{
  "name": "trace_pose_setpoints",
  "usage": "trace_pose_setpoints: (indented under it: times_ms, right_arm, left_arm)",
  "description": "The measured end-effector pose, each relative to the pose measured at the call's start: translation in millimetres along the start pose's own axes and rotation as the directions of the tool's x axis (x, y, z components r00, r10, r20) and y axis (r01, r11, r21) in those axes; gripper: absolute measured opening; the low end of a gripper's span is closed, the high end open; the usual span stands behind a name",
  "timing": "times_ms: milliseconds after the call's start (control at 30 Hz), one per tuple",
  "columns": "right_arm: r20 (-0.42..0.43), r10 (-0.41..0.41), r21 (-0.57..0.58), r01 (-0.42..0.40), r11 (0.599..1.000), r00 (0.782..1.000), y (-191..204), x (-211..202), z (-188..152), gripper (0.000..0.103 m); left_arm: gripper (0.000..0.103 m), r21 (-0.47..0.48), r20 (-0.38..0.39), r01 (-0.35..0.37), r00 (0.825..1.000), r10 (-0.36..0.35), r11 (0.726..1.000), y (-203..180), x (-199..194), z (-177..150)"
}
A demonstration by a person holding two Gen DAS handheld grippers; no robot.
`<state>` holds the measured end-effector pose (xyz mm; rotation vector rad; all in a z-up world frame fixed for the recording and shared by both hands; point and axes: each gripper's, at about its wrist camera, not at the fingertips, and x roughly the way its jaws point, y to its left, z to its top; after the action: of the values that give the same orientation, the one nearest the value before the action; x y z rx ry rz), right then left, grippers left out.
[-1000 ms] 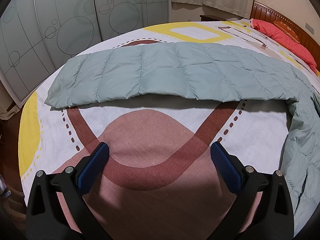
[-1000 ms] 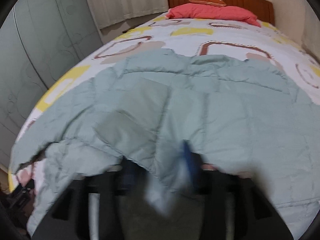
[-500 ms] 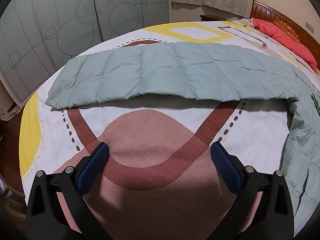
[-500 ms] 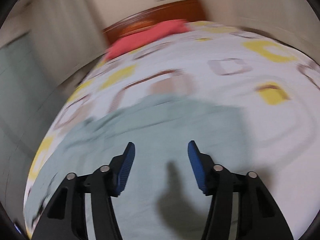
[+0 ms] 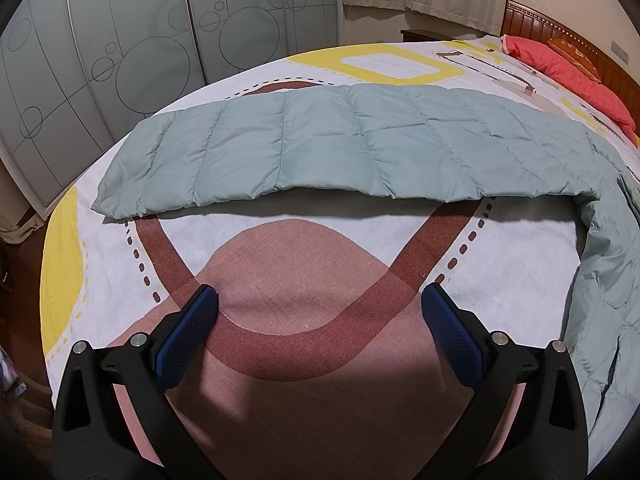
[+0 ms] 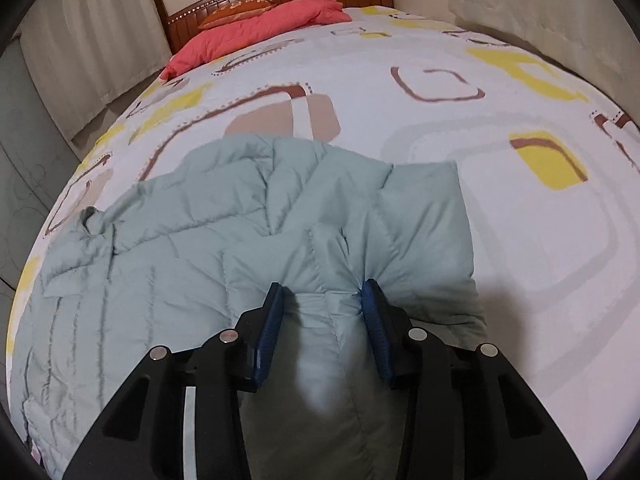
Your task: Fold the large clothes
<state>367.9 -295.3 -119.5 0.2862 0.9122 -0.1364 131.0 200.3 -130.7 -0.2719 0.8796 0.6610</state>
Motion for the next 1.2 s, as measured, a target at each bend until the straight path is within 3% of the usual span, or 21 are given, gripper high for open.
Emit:
trace_pose_setpoints:
  times_ms: [133, 233, 367, 433, 533, 667, 1000, 1200]
  right_arm:
    - [0.048, 0.025, -0.034, -0.023, 0.999, 0.999, 16.3, -26.8, -14.1, 0.043]
    - [-0.017, 0.039, -0.057, -0.04, 0.998, 0.999, 27.5, -12.2, -32.3, 0.045]
    - [-0.004, -0.005, -0.097, 0.004, 0.995, 1.0, 36.6, -8.4, -37.6, 0.046]
    - [-0.002, 0.024, -0.076, -0.024, 0.997, 1.0, 39.6, -21.7, -38.9, 0.047]
    - [0.037, 0.024, -0.082, -0.021, 0.996, 0.999, 46.4, -39.5, -50.7, 0.059]
    - [-0.002, -0.012, -0.146, 0.012, 0.989, 1.0, 54.6, -18.1, -63.9, 0.06]
    - [0.015, -0.005, -0.136, 0.007, 0.991, 1.0, 56.7, -17.9, -71.7, 0.064]
    - [0.022, 0.004, -0.128, -0.001, 0.992, 1.0, 56.4, -18.8, -72.2, 0.065]
  left_arm:
    - [0.101, 0.0, 0.0, -0.001, 1.0, 0.001, 1.0, 0.0, 0.0, 0.0]
    - [0.101, 0.0, -0.001, 0.001, 1.0, -0.001, 1.0, -0.1, 0.0, -0.1]
    - [0.101, -0.001, 0.0, 0.002, 1.0, -0.002, 1.0, -0.2, -0.1, -0.3]
    - [0.101, -0.001, 0.001, 0.002, 1.0, -0.002, 1.0, -0.6, 0.1, -0.4]
    - [0.101, -0.002, 0.002, 0.002, 1.0, -0.002, 1.0, 0.5, 1.1, 0.1]
    - [0.101, -0.002, 0.001, 0.002, 1.0, -0.002, 1.0, -0.3, 0.5, -0.4]
    - [0.101, -0.009, -0.007, 0.012, 1.0, -0.012, 1.0, 1.1, 0.2, -0.5]
    - [0.101, -0.077, -0.023, 0.091, 0.995, -0.093, 0.993, 16.1, -0.7, 6.0]
